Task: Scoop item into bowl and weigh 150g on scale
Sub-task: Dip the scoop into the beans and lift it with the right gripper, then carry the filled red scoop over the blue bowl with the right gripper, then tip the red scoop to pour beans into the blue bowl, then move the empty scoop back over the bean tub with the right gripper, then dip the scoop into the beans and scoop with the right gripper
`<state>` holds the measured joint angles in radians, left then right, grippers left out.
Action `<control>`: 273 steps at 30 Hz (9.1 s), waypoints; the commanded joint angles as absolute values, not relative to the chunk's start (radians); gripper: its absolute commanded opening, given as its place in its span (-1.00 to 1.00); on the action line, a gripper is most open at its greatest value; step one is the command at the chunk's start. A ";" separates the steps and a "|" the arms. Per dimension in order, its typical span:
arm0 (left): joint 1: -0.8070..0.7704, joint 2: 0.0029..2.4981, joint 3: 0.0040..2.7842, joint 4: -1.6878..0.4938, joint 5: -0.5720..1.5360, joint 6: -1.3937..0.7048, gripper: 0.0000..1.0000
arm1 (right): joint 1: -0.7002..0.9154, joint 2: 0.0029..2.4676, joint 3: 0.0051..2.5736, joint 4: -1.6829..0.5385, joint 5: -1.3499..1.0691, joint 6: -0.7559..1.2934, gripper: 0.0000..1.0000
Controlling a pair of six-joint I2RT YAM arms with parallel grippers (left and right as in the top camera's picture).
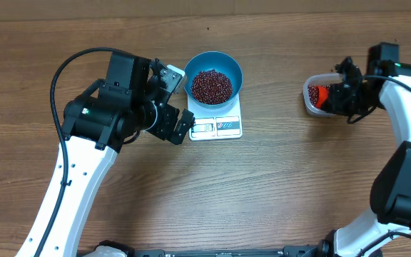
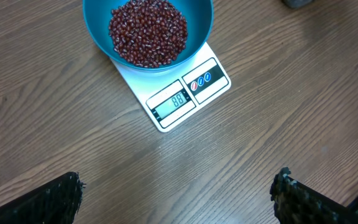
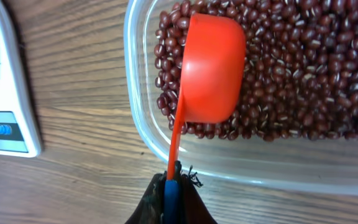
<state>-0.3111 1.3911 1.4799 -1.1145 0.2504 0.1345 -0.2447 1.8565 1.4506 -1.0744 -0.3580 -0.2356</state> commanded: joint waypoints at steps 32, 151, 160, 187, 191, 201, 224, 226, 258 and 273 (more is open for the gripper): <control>-0.315 1.386 1.499 -1.114 0.259 0.154 0.99 | -0.624 1.860 1.441 -1.259 -1.118 -0.395 -0.93; -0.315 1.386 1.499 -1.114 0.259 0.153 0.99 | 0.388 1.745 1.933 -1.163 -0.002 0.088 -0.93; -0.315 1.386 1.499 -1.114 0.259 0.153 0.99 | 0.085 1.684 1.932 -1.298 -0.028 0.088 -0.93; -0.315 1.386 1.499 -1.114 0.259 0.154 0.99 | -0.165 1.828 1.642 -1.228 -0.017 -0.089 -0.93; -0.315 1.386 1.499 -1.114 0.259 0.153 0.99 | -0.165 1.831 1.580 -1.172 -0.017 -0.114 -0.92; -0.315 1.386 1.499 -1.114 0.259 0.153 0.98 | -0.165 1.831 1.446 -1.036 -0.010 -0.136 -0.92; -0.315 1.386 1.499 -1.114 0.259 0.154 0.99 | -0.165 1.843 1.426 -1.060 -0.208 -0.136 -0.93; -0.315 1.386 1.499 -1.114 0.259 0.154 0.99 | -0.165 1.843 1.426 -1.060 -0.236 -0.136 -0.93; -0.315 1.386 1.499 -1.114 0.259 0.153 0.99 | -0.556 1.843 1.418 -1.090 -0.798 -0.137 -0.93; -0.315 1.386 1.499 -1.114 0.259 0.154 0.99 | -0.541 1.843 1.420 -1.183 -1.026 -0.237 -0.93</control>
<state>-0.3111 1.3911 1.4799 -1.1133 0.2504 0.1345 -0.5835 1.8397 1.4265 -1.1755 -0.9585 -0.2108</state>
